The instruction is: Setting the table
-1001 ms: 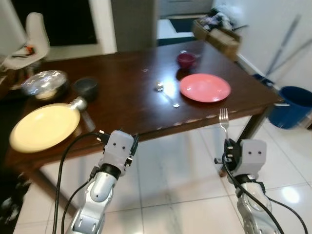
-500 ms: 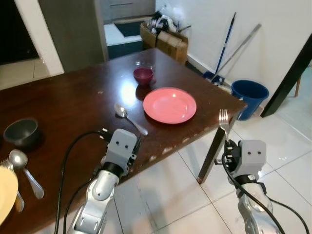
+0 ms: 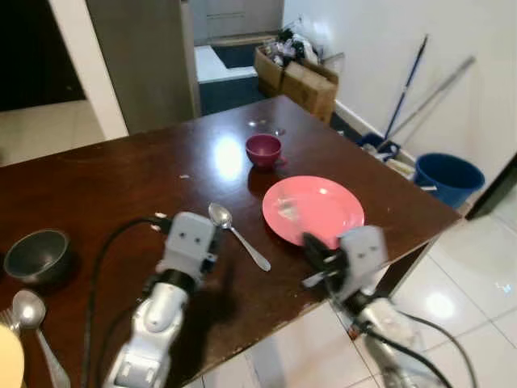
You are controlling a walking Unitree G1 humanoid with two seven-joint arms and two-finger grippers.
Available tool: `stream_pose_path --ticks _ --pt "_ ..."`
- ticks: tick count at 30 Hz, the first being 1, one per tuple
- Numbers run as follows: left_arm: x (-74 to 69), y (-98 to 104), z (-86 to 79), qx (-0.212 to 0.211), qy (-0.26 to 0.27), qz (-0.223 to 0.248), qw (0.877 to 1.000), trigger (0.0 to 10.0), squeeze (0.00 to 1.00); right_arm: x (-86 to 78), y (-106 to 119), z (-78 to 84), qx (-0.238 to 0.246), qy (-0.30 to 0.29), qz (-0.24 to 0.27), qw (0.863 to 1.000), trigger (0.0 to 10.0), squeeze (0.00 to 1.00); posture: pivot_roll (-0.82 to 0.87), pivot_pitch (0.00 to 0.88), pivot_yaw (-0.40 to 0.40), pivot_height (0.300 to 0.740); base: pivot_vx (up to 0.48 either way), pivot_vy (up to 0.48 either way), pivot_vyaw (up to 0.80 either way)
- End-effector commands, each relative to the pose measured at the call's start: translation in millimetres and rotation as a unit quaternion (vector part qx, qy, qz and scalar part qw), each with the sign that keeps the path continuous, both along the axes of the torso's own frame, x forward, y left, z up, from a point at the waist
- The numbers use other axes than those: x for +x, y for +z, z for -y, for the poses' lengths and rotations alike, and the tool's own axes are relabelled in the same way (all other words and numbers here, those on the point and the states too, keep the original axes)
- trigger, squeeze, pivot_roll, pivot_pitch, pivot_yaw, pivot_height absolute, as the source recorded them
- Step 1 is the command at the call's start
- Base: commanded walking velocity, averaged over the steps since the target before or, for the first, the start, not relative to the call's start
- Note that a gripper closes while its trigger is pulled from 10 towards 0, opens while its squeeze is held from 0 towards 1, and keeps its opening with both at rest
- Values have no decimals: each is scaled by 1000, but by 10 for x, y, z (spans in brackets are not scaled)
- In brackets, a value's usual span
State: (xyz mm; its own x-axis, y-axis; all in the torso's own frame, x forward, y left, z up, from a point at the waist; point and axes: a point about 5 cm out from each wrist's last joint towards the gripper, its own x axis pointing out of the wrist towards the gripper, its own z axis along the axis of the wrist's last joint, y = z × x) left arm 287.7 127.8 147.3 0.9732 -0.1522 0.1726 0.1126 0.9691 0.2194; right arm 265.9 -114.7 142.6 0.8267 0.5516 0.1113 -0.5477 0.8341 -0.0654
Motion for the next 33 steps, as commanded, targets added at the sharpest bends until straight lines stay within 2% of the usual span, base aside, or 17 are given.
stream_pose_path --ticks 1,4,5,8,9,10,12,13,14,15,16,18,21,25,30,33 --pt "-35 -13 -4 3 -10 -12 1000 10000 0 -40 17 -99 15 25 -10 1000 10000 0 -74 0 98 740 0 0 0" --pt "-35 -7 -19 5 -25 -31 999 10000 0 -30 -6 -174 31 29 -21 999 10000 0 -62 0 99 740 0 0 0" --pt "-21 33 -47 8 -40 -41 998 10000 0 5 -79 -216 40 20 -39 998 10000 0 -62 0 99 740 0 0 0" --pt "10 91 -103 17 -43 -45 998 10000 0 43 -136 -227 38 8 -49 998 10000 0 -38 0 101 740 0 0 0" --pt "39 192 -186 23 -56 -48 997 10000 0 84 -183 -221 40 -8 -65 997 10000 0 -24 0 103 740 0 0 0" --pt "39 192 -186 23 -56 -48 997 10000 0 84 -183 -221 40 -8 -65 997 10000 0 -24 0 103 740 0 0 0" --pt "67 272 -300 47 -59 -52 996 10000 0 121 -218 -210 46 -16 -80 996 10000 0 -3 0 107 740 0 0 0" --pt "67 272 -300 47 -59 -52 996 10000 0 121 -218 -210 46 -16 -80 996 10000 0 -3 0 107 740 0 0 0" --pt "84 316 -391 65 -55 -61 995 10000 0 145 -239 -208 43 -20 -85 995 10000 0 22 0 117 740 0 0 0" --pt "84 316 -391 65 -55 -61 995 10000 0 145 -239 -208 43 -20 -85 995 10000 0 22 0 117 740 0 0 0" --pt "93 364 -497 92 -53 -79 991 10000 0 182 -270 -207 34 -24 -90 995 10000 0 35 0 123 740 0 0 0" --pt "82 393 -574 113 -62 -107 986 10000 0 222 -300 -210 24 -26 -93 995 10000 0 45 0 127 740 0 0 0" --pt "27 411 -641 123 -91 -144 978 10000 0 315 -290 -208 2 -26 -84 996 10000 0 65 21 137 740 0 0 0" --pt "-11 439 -642 127 -102 -147 976 10000 0 377 -288 -175 -12 -33 -83 996 10000 0 75 34 140 740 0 0 0" --pt "-86 499 -551 113 -125 -150 974 10000 0 501 -290 -2 -41 -47 -82 995 10000 0 87 60 143 740 0 0 0" --pt "-148 560 -459 108 -149 -156 971 10000 0 562 -269 134 -63 -30 -82 994 10000 0 102 94 150 740 0 0 0"
